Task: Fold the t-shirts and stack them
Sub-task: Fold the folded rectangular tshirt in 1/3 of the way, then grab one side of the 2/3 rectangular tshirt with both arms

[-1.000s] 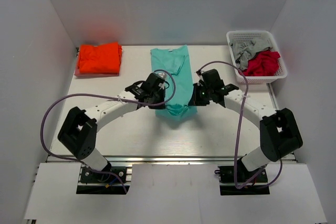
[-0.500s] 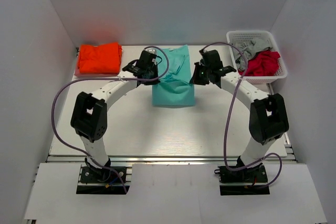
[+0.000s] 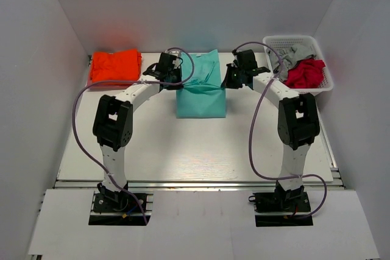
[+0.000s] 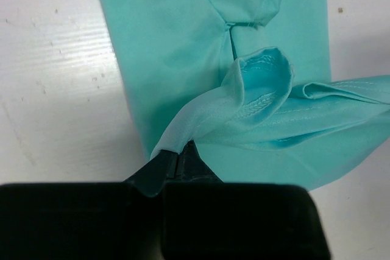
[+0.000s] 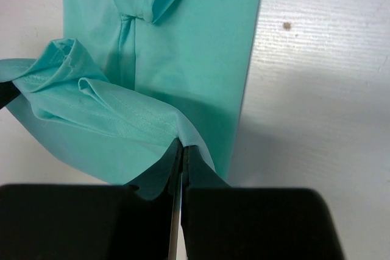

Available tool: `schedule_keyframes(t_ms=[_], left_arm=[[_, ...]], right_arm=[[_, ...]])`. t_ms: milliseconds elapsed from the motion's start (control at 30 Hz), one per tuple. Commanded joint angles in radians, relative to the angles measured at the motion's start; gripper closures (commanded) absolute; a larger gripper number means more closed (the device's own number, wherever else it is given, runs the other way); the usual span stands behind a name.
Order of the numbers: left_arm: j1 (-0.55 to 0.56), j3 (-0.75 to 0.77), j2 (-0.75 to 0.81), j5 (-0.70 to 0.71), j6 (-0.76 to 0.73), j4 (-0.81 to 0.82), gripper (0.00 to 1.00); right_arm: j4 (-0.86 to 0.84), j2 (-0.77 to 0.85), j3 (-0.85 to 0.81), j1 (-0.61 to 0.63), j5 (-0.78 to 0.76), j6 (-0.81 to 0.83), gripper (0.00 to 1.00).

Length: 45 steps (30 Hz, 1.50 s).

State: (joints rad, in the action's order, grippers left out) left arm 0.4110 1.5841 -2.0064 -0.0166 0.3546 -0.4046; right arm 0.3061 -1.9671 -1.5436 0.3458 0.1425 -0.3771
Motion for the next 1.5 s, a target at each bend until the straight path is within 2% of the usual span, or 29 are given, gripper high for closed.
schedule_keyframes(t_ms=[0,333,367,433,467,500,533,567,633,667,767,900,967,1000,1100,1267,1400,1467], left_arm=[[-0.02,0.062,-0.015,-0.043,-0.037,0.076,1.0],[-0.057,0.14,-0.153,-0.134,-0.077,0.184,1.0],[-0.057,0.152,-0.164,-0.134,-0.077,0.184,1.0],[-0.066,0.2,-0.186,-0.105,-0.066,0.184,0.79],[-0.08,0.217,-0.205,-0.105,-0.054,0.168,0.67],[-0.08,0.23,-0.206,-0.105,-0.054,0.159,0.51],[-0.092,0.255,-0.206,-0.124,-0.065,0.159,0.4],[-0.103,0.264,-0.193,-0.134,-0.074,0.159,0.24],[-0.103,0.277,-0.169,-0.134,-0.086,0.177,0.01],[-0.103,0.277,-0.155,-0.134,-0.095,0.178,0.0],[-0.103,0.241,-0.095,-0.167,-0.12,0.165,0.0],[-0.092,0.06,0.006,-0.238,-0.12,0.165,0.0],[-0.072,-0.002,0.067,-0.27,-0.12,0.179,0.0],[-0.072,-0.071,0.084,-0.298,-0.108,0.193,0.0],[-0.061,-0.195,0.132,-0.399,-0.085,0.245,0.0],[-0.051,-0.297,0.132,-0.319,-0.062,0.167,0.0],[-0.051,-0.392,0.165,-0.296,-0.052,0.179,0.0],[-0.051,-0.42,0.166,-0.287,-0.052,0.188,0.04]], right_arm=[[-0.077,-0.041,-0.052,-0.021,0.054,0.038,1.0],[-0.262,-0.159,-0.092,-0.059,0.149,0.032,1.0],[-0.274,-0.176,-0.095,-0.06,0.147,0.029,0.97],[-0.292,-0.197,-0.118,-0.067,0.175,0.047,0.76],[-0.295,-0.216,-0.151,-0.068,0.172,0.061,0.47],[-0.267,-0.222,-0.168,-0.071,0.166,0.066,0.39],[-0.245,-0.228,-0.191,-0.071,0.175,0.096,0.31],[-0.224,-0.234,-0.26,-0.074,0.177,0.11,0.1],[-0.133,-0.225,-0.291,-0.07,0.158,0.16,0.1],[-0.112,-0.196,-0.296,-0.073,0.12,0.177,0.1],[-0.101,-0.129,-0.222,-0.068,0.13,0.182,0.1],[-0.142,0.016,0.012,-0.059,0.161,0.15,0.1],[-0.16,0.086,0.072,-0.053,0.172,0.138,0.1],[-0.173,0.103,0.159,-0.047,0.174,0.12,0.1],[-0.199,0.152,0.262,-0.038,0.2,0.084,0.1],[-0.173,0.148,0.344,-0.018,0.19,0.063,0.1],[-0.154,0.139,0.375,-0.008,0.16,0.052,0.1],[-0.16,0.123,0.387,-0.008,0.155,0.044,0.1]])
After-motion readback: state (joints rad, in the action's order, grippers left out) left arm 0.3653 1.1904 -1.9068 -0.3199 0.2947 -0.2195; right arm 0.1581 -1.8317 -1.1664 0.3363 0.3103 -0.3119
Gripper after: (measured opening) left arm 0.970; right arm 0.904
